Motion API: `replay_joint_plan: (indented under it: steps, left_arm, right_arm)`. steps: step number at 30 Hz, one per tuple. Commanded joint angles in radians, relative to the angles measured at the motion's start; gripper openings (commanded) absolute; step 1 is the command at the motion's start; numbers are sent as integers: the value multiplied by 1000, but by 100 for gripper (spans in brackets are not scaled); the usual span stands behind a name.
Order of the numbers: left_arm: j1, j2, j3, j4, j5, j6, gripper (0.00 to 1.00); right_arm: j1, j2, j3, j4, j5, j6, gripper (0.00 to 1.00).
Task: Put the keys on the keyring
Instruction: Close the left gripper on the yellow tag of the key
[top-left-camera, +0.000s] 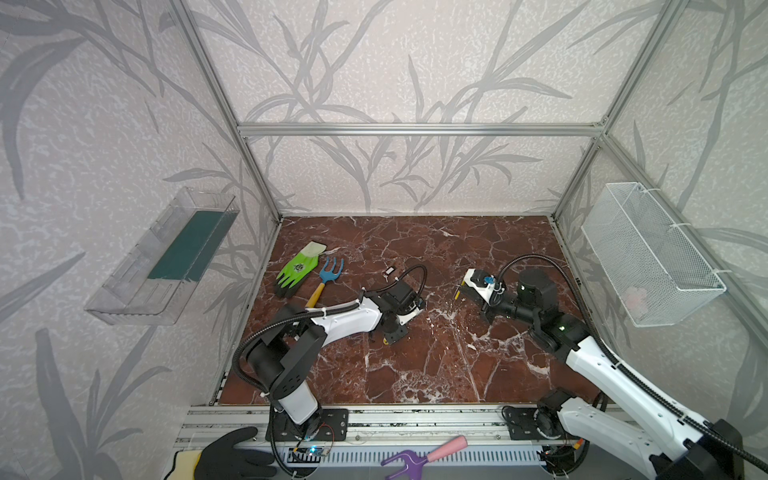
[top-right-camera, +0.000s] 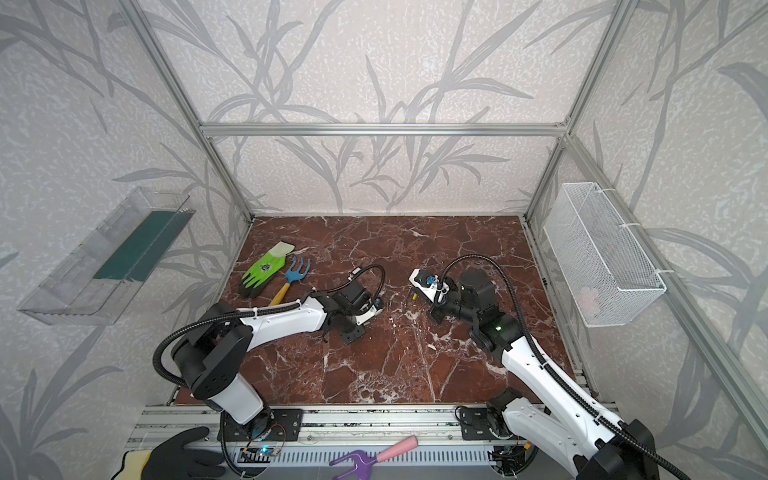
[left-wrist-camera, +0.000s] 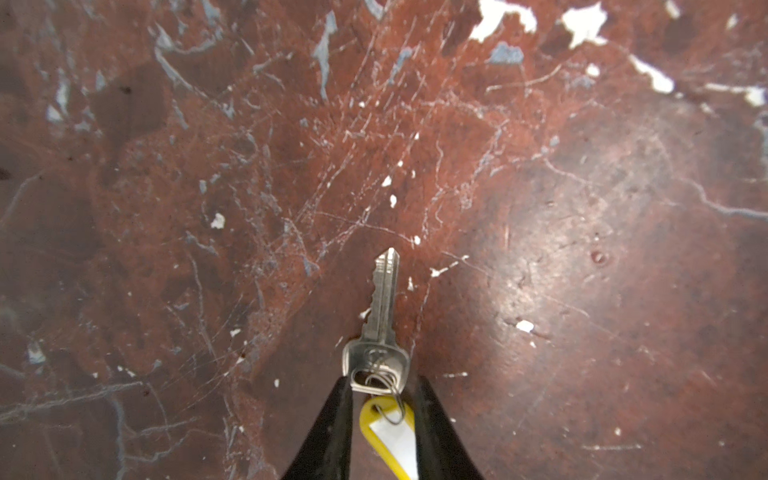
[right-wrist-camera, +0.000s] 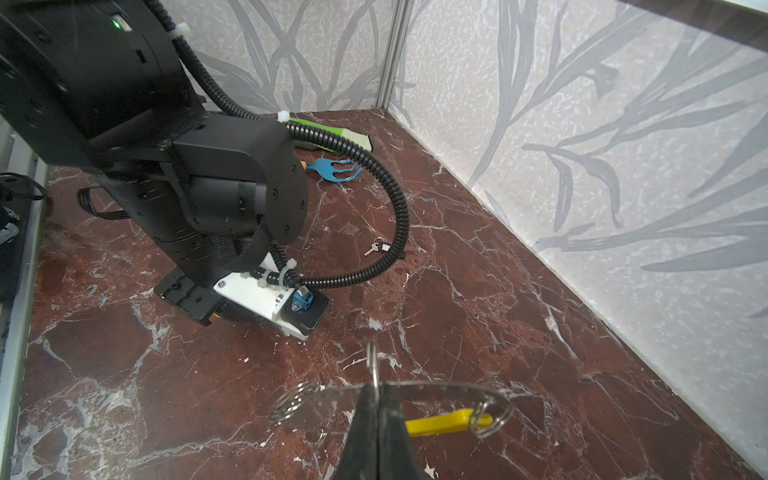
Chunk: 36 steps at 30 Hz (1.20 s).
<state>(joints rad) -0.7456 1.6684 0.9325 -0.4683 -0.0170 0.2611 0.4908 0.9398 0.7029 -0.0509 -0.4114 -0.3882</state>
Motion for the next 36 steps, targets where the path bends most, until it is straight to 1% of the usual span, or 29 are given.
replay_joint_plan:
  steps: [1, 7, 10, 17, 20, 26, 33, 36]
  left_arm:
    - [-5, 19, 32, -47, 2, -8, 29]
    - [-5, 31, 40, -51, -9, -11, 28]
    - [-6, 35, 45, -48, -9, -9, 24]
    - [-6, 45, 53, -53, -12, -6, 20]
    - [-5, 45, 56, -52, -7, -6, 17]
    - [-5, 11, 60, -53, 17, -4, 10]
    - [-5, -24, 60, -58, 38, 6, 7]
    - [-5, -37, 59, -61, 50, 10, 4]
  right_arm:
    - [-2, -15, -4, 12, -3, 14, 0]
    - [0, -16, -2, 8, 0, 14, 0]
    - [-1, -12, 2, 7, 0, 14, 0]
    - [-2, -4, 2, 8, 2, 13, 0]
    - [-1, -4, -1, 13, 2, 14, 0]
    - [-1, -6, -4, 13, 5, 14, 0]
    - [-1, -4, -9, 19, 5, 14, 0]
    - [-1, -5, -11, 20, 9, 11, 0]
